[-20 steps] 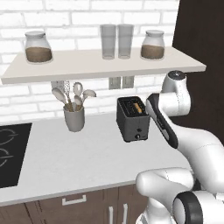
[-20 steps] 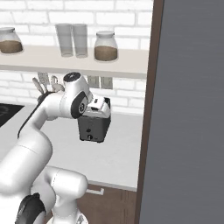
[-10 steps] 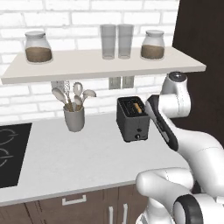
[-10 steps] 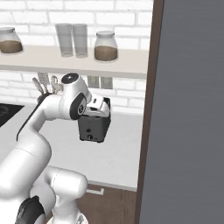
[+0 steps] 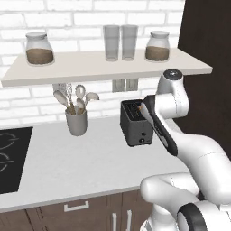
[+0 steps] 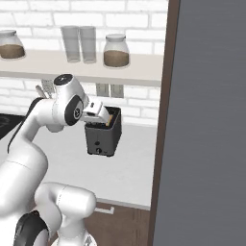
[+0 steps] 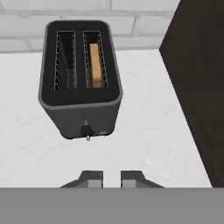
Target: Start the toaster. Once the lever pops up, take the bread to the plate on the dining counter.
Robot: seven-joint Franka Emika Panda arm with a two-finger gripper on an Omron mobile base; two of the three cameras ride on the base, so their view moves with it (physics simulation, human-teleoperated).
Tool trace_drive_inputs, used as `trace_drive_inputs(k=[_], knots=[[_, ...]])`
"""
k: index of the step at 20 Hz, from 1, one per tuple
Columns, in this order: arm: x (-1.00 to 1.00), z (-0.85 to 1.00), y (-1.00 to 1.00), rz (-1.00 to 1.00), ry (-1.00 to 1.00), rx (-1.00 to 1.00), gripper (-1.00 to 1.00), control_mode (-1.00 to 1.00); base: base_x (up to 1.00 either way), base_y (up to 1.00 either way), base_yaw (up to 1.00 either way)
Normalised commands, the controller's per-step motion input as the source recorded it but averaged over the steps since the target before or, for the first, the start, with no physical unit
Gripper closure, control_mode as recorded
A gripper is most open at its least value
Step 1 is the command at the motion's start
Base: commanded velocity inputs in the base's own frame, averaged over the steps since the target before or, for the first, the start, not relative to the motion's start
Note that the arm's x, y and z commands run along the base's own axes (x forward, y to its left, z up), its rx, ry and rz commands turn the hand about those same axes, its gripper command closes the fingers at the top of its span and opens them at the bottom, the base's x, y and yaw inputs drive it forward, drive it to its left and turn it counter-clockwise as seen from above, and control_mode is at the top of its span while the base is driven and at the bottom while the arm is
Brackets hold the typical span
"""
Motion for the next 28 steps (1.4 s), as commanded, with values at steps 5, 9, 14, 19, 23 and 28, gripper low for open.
trace_drive_inputs(k=[5,9,14,19,23,28], knots=[[0.16,-0.03,0.15,0.07,-0.11,0.0,-1.0,-1.0,0.0,0.0,0.0],[0.0,-0.25,0.0,0.1,-0.27,0.0,-1.0,-1.0,0.0,0.0,0.0],[0.02,-0.1,0.0,0.09,-0.09,0.0,-1.0,-1.0,0.0,0.0,0.0],[0.02,0.0,-0.2,0.04,-0.01,0.0,-1.0,-1.0,0.0,0.0,0.0],[0.28,0.0,-0.25,0.0,0.06,0.0,-1.0,-1.0,0.0,0.0,0.0],[0.45,-0.01,0.0,-0.02,0.02,0.0,-1.0,-1.0,0.0,0.0,0.0]])
